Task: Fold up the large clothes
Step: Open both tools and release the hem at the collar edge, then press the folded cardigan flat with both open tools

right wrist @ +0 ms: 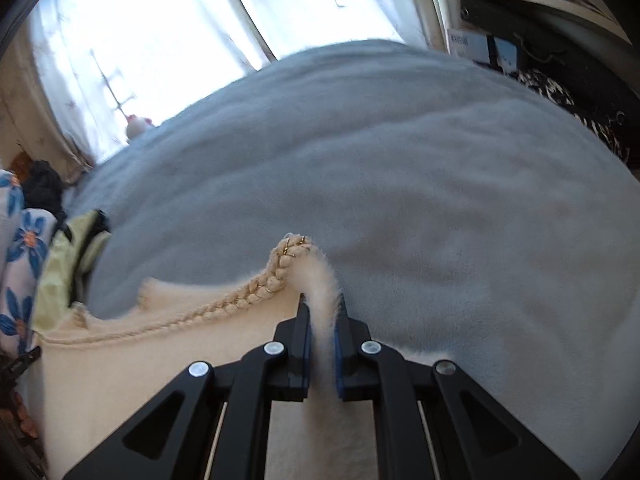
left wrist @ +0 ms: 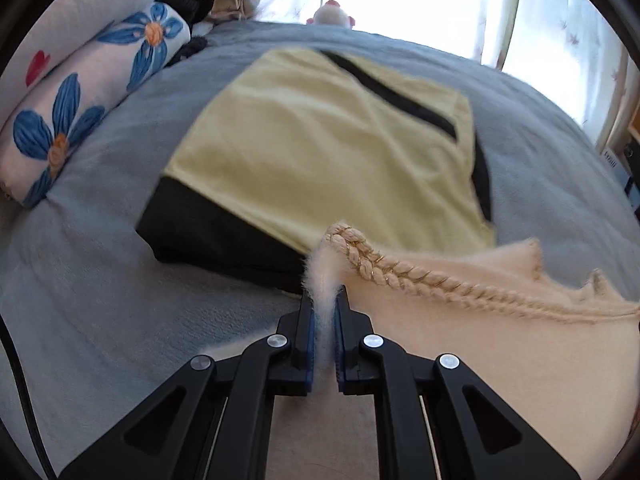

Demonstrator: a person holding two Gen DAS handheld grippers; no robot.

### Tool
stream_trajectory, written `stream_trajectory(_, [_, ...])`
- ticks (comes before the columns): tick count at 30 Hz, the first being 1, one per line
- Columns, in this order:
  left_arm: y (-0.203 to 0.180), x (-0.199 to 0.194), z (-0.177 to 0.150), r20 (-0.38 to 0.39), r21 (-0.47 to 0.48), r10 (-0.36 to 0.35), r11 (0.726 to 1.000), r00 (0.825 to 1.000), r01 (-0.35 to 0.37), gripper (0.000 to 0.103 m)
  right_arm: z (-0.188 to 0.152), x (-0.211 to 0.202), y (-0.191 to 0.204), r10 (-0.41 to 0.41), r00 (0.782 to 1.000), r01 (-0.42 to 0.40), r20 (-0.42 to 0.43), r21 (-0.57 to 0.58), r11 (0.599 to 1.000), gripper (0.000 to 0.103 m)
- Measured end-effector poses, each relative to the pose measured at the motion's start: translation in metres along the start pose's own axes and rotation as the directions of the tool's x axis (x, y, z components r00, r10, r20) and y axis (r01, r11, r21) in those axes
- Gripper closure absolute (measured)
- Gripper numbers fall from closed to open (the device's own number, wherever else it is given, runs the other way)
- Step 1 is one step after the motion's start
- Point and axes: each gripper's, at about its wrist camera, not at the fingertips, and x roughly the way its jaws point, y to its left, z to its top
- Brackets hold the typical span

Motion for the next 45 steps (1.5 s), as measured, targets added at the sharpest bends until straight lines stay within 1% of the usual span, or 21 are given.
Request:
stream_trajectory(4, [-0.008,0.008,-0.008,0.028,0.046,0.039,0.998,0.999,-0.040,0.096,-0.001,0.004,-0.002,-0.010,1.000,0.010,-0.014,0.007,1.000,0.093])
stream_trajectory(5, [-0.008,0.007,-0.007,0.027,0.048,0.038,0.998,0.999,-0.039,0.096,0.000,0.002,0.000,-0.029,0.999,0.029,-0.025,-0.008,1.000,0.090])
stream_trajectory(6, [-0.007,0.005,-0.006,0.025,0.048,0.044,0.998,0.999,-0.045,0.092,0.001,-0.001,0.001,-0.044,0.999,0.043,-0.030,-0.019,0.999,0.083])
stream_trajectory(8, [-0.007,-0.003,-0.006,0.023,0.055,0.054,0.997,0.998,-0.055,0.084,0.000,-0.012,0.009,-0.099,0.995,0.097,-0.029,-0.050,0.994,0.078])
stream_trajectory(9, [-0.009,-0.009,-0.007,0.024,0.062,0.090,0.994,0.996,-0.091,0.076,-0.001,-0.020,0.013,-0.109,0.994,0.108,-0.023,-0.059,0.992,0.078])
stream_trajectory(12, [-0.016,-0.039,-0.018,0.053,0.084,0.110,0.990,0.993,-0.114,0.066,-0.015,-0.055,0.032,-0.063,0.998,0.064,0.018,-0.083,0.994,0.078])
stream_trajectory(13, [-0.020,-0.051,-0.023,0.065,0.087,0.084,0.992,0.994,-0.090,0.059,-0.022,-0.066,0.040,-0.044,0.999,0.046,0.022,-0.097,0.994,0.077])
stream_trajectory(16, [-0.036,-0.091,-0.046,0.107,0.085,0.009,0.996,0.994,-0.018,0.046,-0.051,-0.090,0.077,0.012,1.000,-0.010,0.014,-0.167,0.986,0.060])
stream_trajectory(17, [-0.045,-0.102,-0.056,0.102,0.092,-0.015,0.996,0.995,0.006,0.046,-0.062,-0.095,0.091,0.031,1.000,-0.030,0.004,-0.195,0.980,0.057])
stream_trajectory(19, [-0.064,-0.118,-0.076,0.057,0.108,-0.085,0.991,0.995,0.078,0.046,-0.087,-0.105,0.117,0.109,0.993,-0.114,-0.033,-0.232,0.966,0.057])
stream_trajectory(22, [-0.092,-0.132,-0.109,-0.001,0.090,-0.194,0.977,0.981,0.193,0.046,-0.118,-0.112,0.151,0.188,0.978,-0.204,-0.086,-0.276,0.939,0.057])
stream_trajectory(24, [-0.105,-0.131,-0.130,-0.029,0.083,-0.213,0.973,0.977,0.214,0.046,-0.134,-0.112,0.165,0.221,0.969,-0.245,-0.109,-0.308,0.919,0.057])
stream_trajectory(26, [-0.117,-0.122,-0.148,-0.066,0.092,-0.195,0.975,0.978,0.201,0.046,-0.148,-0.105,0.172,0.184,0.975,-0.216,-0.125,-0.337,0.916,0.057])
stream_trajectory(29, [-0.118,-0.118,-0.162,-0.035,0.141,-0.139,0.980,0.990,0.143,0.044,-0.157,-0.098,0.153,0.168,0.976,-0.206,-0.141,-0.329,0.922,0.059])
stream_trajectory(31, [-0.109,-0.119,-0.164,-0.018,0.162,-0.120,0.979,0.993,0.121,0.037,-0.156,-0.104,0.132,0.159,0.980,-0.190,-0.121,-0.326,0.926,0.066])
stream_trajectory(32, [-0.100,-0.119,-0.163,-0.011,0.160,-0.083,0.984,0.996,0.084,0.037,-0.155,-0.108,0.118,0.096,0.991,-0.121,-0.091,-0.327,0.937,0.067])
stream_trajectory(34, [-0.079,-0.115,-0.161,-0.010,0.139,-0.023,0.990,1.000,0.025,0.033,-0.152,-0.110,0.088,-0.036,0.999,0.023,-0.033,-0.321,0.947,0.065])
stream_trajectory(36, [-0.054,-0.110,-0.157,-0.022,0.094,0.004,0.996,1.000,-0.002,0.030,-0.146,-0.112,0.046,-0.087,0.996,0.078,-0.025,-0.259,0.963,0.063])
stream_trajectory(39, [-0.015,-0.109,-0.156,-0.030,0.019,0.008,1.000,1.000,-0.008,0.027,-0.141,-0.120,0.000,-0.066,0.997,0.060,-0.036,-0.161,0.985,0.064])
stream_trajectory(41, [-0.006,-0.111,-0.158,-0.028,0.011,-0.012,1.000,1.000,0.013,0.027,-0.140,-0.124,-0.008,-0.032,0.999,0.026,-0.043,-0.144,0.989,0.065])
stream_trajectory(45, [-0.012,-0.114,-0.160,-0.032,0.036,0.028,0.999,0.999,-0.027,0.027,-0.143,-0.120,0.011,-0.120,0.992,0.112,-0.032,-0.194,0.975,0.062])
